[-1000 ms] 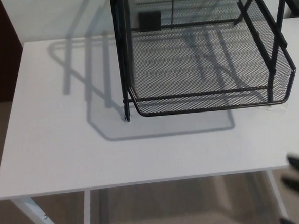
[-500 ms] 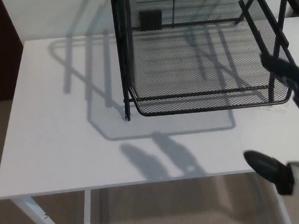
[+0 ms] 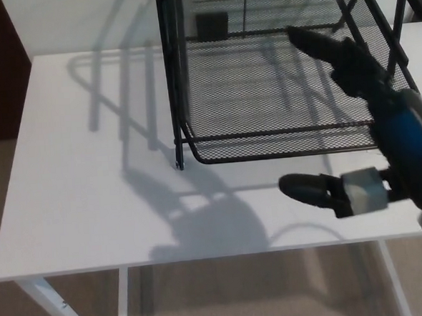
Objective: The robot walks towards a file tray kept in the middle of a desk and uses its right hand to grab a tray and pulls it out towards itself
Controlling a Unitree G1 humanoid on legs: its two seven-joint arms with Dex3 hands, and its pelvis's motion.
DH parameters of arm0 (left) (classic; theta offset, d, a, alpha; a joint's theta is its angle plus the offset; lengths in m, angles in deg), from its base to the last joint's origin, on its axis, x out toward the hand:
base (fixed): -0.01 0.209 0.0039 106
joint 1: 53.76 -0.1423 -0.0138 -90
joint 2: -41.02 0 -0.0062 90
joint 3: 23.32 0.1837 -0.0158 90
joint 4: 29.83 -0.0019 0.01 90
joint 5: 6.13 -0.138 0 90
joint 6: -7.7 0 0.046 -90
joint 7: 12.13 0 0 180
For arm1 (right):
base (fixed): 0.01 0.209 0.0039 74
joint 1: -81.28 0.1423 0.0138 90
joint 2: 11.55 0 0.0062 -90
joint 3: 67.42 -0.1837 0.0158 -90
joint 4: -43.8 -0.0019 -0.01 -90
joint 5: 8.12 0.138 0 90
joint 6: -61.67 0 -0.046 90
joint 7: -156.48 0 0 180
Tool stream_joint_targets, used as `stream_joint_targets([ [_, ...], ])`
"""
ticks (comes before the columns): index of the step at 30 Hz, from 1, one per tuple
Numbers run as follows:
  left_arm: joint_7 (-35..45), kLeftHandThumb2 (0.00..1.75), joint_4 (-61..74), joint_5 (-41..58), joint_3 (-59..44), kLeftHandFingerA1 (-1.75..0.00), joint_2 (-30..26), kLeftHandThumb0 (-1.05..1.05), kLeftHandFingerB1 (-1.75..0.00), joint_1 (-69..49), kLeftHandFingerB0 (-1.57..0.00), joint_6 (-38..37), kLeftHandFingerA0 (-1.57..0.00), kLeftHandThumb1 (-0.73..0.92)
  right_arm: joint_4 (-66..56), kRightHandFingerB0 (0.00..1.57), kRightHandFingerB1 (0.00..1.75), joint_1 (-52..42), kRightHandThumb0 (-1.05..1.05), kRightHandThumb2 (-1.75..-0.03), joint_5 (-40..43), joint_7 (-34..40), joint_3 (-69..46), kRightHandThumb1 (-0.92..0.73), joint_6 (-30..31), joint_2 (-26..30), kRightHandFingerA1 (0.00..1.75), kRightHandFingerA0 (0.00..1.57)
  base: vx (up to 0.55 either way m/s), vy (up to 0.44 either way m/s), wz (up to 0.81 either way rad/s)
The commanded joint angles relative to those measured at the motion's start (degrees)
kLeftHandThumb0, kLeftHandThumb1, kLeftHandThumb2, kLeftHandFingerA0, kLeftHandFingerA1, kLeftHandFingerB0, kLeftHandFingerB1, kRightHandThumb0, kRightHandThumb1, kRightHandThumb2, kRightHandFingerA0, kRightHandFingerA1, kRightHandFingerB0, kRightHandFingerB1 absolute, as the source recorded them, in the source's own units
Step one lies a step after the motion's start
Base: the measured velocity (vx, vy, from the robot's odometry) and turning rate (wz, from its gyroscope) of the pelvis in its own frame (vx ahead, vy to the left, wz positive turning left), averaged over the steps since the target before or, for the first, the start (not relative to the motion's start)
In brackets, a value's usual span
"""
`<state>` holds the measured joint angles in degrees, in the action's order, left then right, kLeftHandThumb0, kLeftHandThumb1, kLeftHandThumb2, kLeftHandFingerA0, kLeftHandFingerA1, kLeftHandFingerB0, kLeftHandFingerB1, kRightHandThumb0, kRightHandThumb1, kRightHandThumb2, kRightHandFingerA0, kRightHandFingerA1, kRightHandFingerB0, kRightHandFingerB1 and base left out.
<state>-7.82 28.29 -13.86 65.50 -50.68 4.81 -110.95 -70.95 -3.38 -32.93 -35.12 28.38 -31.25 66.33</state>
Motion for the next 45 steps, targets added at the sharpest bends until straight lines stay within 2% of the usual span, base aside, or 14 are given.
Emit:
stream_joint_targets([
  [1,3.91,0.55,2.06,0.48,-1.48,-0.4,-4.99,-0.33,-0.36,-4.0,-0.44,4.98,-0.52,0.52,20.64,0.08,0.39,16.69,-0.84,-0.68,-40.51,1.2,13.86,-0.33,18.81,6.15,0.33,0.01,0.0,0.0,0.0],
  [12,3.77,0.56,4.54,-0.62,-1.1,-0.39,-5.41,-0.32,-0.36,-4.29,-0.43,6.94,-0.51,0.51,24.73,0.04,0.4,19.78,-0.82,-0.66,-45.25,4.31,17.27,-0.28,25.3,4.69,0.25,0.01,0.0,0.0,0.0],
  [13,3.73,0.55,5.46,-0.83,-1.07,-0.39,-5.45,-0.33,-0.36,-4.76,-0.44,7.28,-0.52,0.51,24.46,0.04,0.4,19.82,-0.84,-0.53,-45.91,3.71,17.66,-0.39,25.83,4.58,0.34,0.0,0.0,0.0,0.0],
  [14,3.92,0.55,5.77,-0.71,-1.1,-0.39,-5.51,-0.34,-0.36,-4.93,-0.44,7.22,-0.52,0.51,24.35,0.05,0.38,19.89,-0.9,-0.67,-46.36,3.22,17.96,-0.35,26.31,4.46,0.22,0.04,0.0,0.0,0.0],
  [17,3.89,0.55,5.62,-0.69,-1.08,-0.39,-5.46,-0.31,-0.36,-4.75,-0.43,7.46,-0.51,0.51,24.19,0.08,0.36,19.83,-0.86,-0.67,-46.65,2.67,18.47,-0.31,26.83,4.45,0.32,0.04,0.0,0.0,0.0],
  [18,3.92,0.55,5.98,-0.64,-1.13,-0.39,-5.5,-0.31,-0.36,-4.9,-0.43,7.53,-0.51,0.51,24.23,0.13,0.36,19.81,-0.84,-0.56,-46.7,2.49,18.68,-0.37,27.11,4.41,0.44,0.0,0.0,0.0,0.0],
  [19,4.11,0.55,6.09,-0.56,-1.13,-0.4,-5.62,-0.33,-0.36,-4.91,-0.43,7.35,-0.52,0.51,24.44,0.08,0.36,19.86,-0.82,-0.66,-46.75,2.15,18.92,-0.31,27.46,4.39,0.31,0.04,0.0,0.0,0.0],
  [21,4.46,0.55,6.29,-0.38,-1.16,-0.4,-5.78,-0.32,-0.36,-4.99,-0.43,7.15,-0.53,0.51,24.8,0.08,0.36,19.88,-0.79,-0.64,-46.71,1.57,19.38,-0.29,28.12,4.27,0.3,0.03,0.0,0.0,0.0],
  [30,4.67,0.55,6.28,-0.41,-1.01,-0.4,-6.26,-0.33,-0.36,-5.1,-0.44,6.5,-0.54,0.5,27.85,0.05,0.39,19.45,-0.8,-0.58,-47.97,1.9,21.32,-0.39,31.03,3.86,0.42,0.0,0.0,0.0,0.0],
  [34,4.42,0.55,6.23,-0.62,-0.68,-0.39,-6.29,-0.33,-0.36,-4.61,-0.44,7.51,-0.52,0.51,28.89,0.04,0.37,19.64,-0.81,-0.68,-49.1,4.06,22.01,-0.33,32.09,3.6,0.36,0.01,0.0,0.0,0.0],
  [37,4.48,0.55,6.58,-0.42,-0.71,-0.4,-6.26,-0.33,-0.36,-4.76,-0.44,7.48,-0.52,0.51,28.64,0.05,0.39,19.64,-0.79,-0.54,-49.24,4.27,22.21,-0.41,32.52,3.32,0.41,0.0,0.0,0.0,0.0],
  [38,4.6,0.55,6.78,-0.5,-0.69,-0.4,-6.41,-0.33,-0.36,-5.01,-0.44,7.88,-0.53,0.51,28.02,0.03,0.42,19.24,-0.53,-0.8,-49.02,4.3,22.26,-0.29,32.58,2.98,0.36,0.0,0.0,0.0,0.0],
  [39,4.63,0.55,6.89,-0.65,-0.62,-0.4,-6.52,-0.33,-0.36,-5.04,-0.43,7.89,-0.53,0.51,27.76,0.06,0.39,19.05,-0.8,-0.66,-48.65,4.89,22.18,-0.32,32.41,2.82,0.35,0.01,0.0,0.0,0.0],
  [45,4.08,0.55,6.64,-1.06,-0.3,-0.4,-6.69,-0.32,-0.36,-4.91,-0.44,7.88,-0.55,0.51,27.94,0.05,0.37,19.41,-0.79,-0.67,-49.13,4.32,22.81,-0.33,33.33,2.36,0.34,0.02,0.0,0.0,0.0],
])
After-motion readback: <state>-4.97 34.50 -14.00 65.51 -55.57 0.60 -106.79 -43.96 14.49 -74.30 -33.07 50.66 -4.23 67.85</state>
